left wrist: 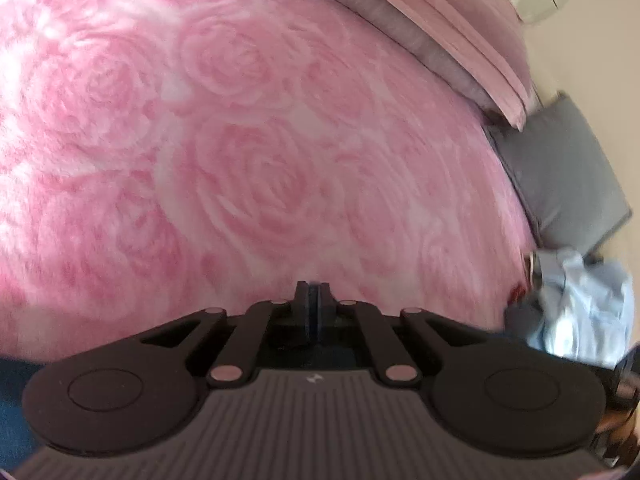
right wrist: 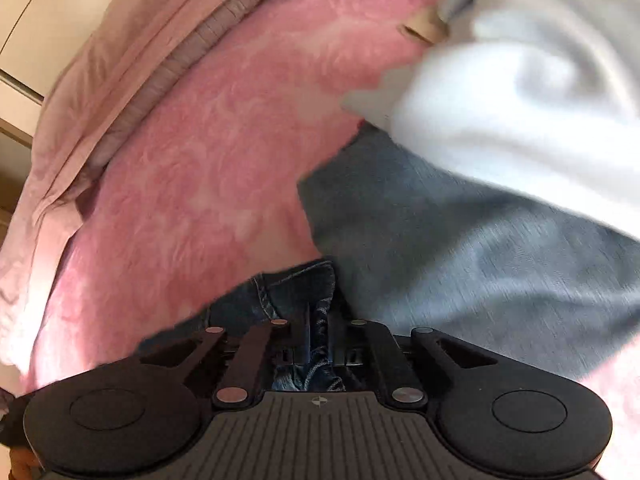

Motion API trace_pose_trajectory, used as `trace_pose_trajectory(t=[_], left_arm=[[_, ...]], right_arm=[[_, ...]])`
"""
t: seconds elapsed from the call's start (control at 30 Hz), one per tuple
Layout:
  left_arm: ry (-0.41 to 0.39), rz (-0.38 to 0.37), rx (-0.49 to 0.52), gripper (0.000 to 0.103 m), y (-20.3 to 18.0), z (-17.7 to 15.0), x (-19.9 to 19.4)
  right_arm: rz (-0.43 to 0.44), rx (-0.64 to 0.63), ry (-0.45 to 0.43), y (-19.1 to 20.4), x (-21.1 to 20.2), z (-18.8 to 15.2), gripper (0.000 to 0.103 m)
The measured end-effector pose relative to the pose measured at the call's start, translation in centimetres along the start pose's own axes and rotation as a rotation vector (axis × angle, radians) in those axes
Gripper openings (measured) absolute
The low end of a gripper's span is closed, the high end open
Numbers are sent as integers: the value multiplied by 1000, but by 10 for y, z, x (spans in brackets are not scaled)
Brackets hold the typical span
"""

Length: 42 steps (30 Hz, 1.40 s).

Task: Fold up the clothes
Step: 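Lay the folded legs down with the left gripper while the right gripper holds the waistband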

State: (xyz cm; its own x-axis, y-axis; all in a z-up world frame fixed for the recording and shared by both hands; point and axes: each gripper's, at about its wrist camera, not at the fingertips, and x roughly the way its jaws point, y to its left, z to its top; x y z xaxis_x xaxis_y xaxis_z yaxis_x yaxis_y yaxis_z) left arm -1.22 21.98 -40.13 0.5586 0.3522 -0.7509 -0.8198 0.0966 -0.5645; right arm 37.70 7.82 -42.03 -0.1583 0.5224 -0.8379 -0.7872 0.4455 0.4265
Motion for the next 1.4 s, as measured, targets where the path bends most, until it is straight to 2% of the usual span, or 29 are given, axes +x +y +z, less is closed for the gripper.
trace_pose_trajectory(t=[0.1, 0.13, 0.17, 0.27, 0.3, 0.33, 0.37, 0.4, 0.47, 0.53, 0.6, 0.77, 0.8, 0.83, 0.87, 0.97, 1.07, 1.2, 1.23, 1.27, 1.4], left_arm=[[-97, 80, 17, 5, 13, 12, -28], [-121, 112, 17, 6, 20, 15, -42], [-146, 144, 18, 6, 26, 17, -55], [-149, 158, 49, 8, 37, 11, -96], [-128, 144, 70, 11, 36, 7, -103], [-86, 125, 96, 25, 36, 2, -107], [-54, 120, 125, 33, 34, -2, -106], [-52, 144, 143, 32, 36, -7, -107], [-53, 192, 149, 28, 42, -16, -109], [-72, 198, 69, 28, 57, -21, -120], [-93, 204, 5, 28, 70, -29, -135], [-105, 225, -64, 28, 103, -47, -173], [-105, 218, -71, 28, 110, -48, -179], [-104, 211, -78, 28, 117, -50, -185], [-104, 205, -85, 28, 123, -52, -192], [-104, 189, -99, 28, 142, -58, -210], [-109, 173, -96, 28, 154, -64, -222], [-113, 177, -127, 28, 168, -76, -226], [-115, 181, -133, 28, 170, -79, -225], [-119, 184, -132, 28, 171, -82, -224], [-134, 200, -129, 28, 173, -91, -220]], right_arm=[[-30, -51, 7, 7, 1, 3, 10], [-34, -44, 8, 5, -4, 3, 16], [-51, -30, 0, 4, -9, 2, 17], [-109, 4, -57, 7, -32, -6, 27], [-123, 7, -68, 9, -37, -12, 42], [-136, 9, -78, 11, -43, -19, 60], [-149, 12, -88, 14, -48, -25, 64], [-168, 18, -88, 13, -51, -32, 65], [-209, 31, -85, 10, -54, -45, 64], [-249, 44, -82, 8, -58, -58, 64], [-246, 79, -108, 4, -71, -69, 64], [-139, 317, -181, -15, -107, -108, 64], [-114, 360, -194, -17, -110, -117, 60], [-88, 402, -206, -19, -113, -127, 44], [-62, 444, -218, -21, -116, -136, 39], [9, 515, -255, -22, -112, -153, 38], [73, 569, -274, -20, -98, -157, 38], [5, 562, -275, -14, -80, -155, 38], [0, 558, -276, -12, -79, -155, 20], [-15, 532, -273, -10, -81, -153, 10], [-62, 317, -309, 15, -102, -152, 6]])
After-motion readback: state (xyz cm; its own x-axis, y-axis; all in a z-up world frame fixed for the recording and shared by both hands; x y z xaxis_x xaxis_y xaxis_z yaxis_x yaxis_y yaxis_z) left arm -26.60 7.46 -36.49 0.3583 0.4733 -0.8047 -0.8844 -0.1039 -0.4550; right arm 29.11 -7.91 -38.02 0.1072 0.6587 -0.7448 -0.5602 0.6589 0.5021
